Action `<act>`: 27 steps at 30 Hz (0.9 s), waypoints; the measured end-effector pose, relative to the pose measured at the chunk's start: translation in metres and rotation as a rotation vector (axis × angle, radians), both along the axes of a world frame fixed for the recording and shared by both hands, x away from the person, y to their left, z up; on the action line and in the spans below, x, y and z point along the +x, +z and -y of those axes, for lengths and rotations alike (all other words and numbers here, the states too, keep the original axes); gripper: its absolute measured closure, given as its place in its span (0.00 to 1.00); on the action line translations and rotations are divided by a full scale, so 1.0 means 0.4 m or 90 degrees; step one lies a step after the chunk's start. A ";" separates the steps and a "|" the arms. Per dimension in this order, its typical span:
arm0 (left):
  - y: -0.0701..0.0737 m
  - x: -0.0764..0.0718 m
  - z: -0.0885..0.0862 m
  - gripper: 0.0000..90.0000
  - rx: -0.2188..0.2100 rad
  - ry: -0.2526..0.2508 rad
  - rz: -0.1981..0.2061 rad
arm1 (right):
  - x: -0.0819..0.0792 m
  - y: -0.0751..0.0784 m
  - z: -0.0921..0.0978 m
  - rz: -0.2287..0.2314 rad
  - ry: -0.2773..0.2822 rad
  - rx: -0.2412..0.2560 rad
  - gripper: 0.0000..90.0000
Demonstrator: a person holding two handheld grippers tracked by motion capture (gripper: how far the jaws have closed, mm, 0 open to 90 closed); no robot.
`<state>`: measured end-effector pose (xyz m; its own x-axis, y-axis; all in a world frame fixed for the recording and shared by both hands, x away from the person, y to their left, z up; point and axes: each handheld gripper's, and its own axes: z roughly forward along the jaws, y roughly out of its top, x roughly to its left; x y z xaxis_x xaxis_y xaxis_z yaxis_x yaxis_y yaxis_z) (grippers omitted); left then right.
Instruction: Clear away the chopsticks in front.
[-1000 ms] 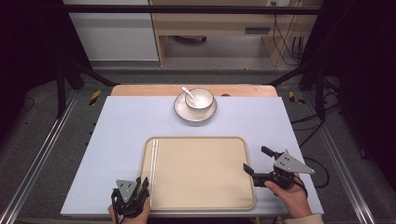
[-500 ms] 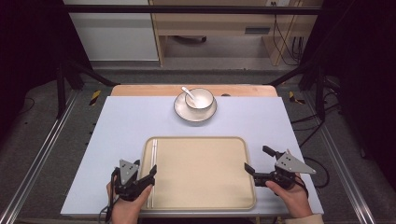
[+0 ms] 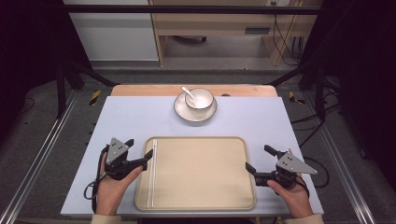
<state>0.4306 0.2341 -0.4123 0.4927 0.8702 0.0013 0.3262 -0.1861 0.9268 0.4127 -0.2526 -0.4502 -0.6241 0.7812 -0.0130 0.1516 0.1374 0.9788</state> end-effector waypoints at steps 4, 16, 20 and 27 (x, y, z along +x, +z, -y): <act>0.008 0.004 -0.035 0.16 -0.008 -0.015 0.020 | 0.000 0.001 0.003 -0.002 -0.004 0.000 0.05; -0.003 0.016 -0.146 0.10 -0.054 -0.032 0.059 | 0.001 -0.001 0.009 0.007 -0.012 0.001 0.04; -0.026 0.014 -0.180 0.10 -0.071 -0.047 0.068 | 0.003 -0.002 0.012 0.009 -0.019 0.000 0.04; -0.061 0.012 -0.212 0.10 -0.077 -0.062 0.069 | 0.009 -0.008 0.011 0.004 -0.026 -0.014 0.04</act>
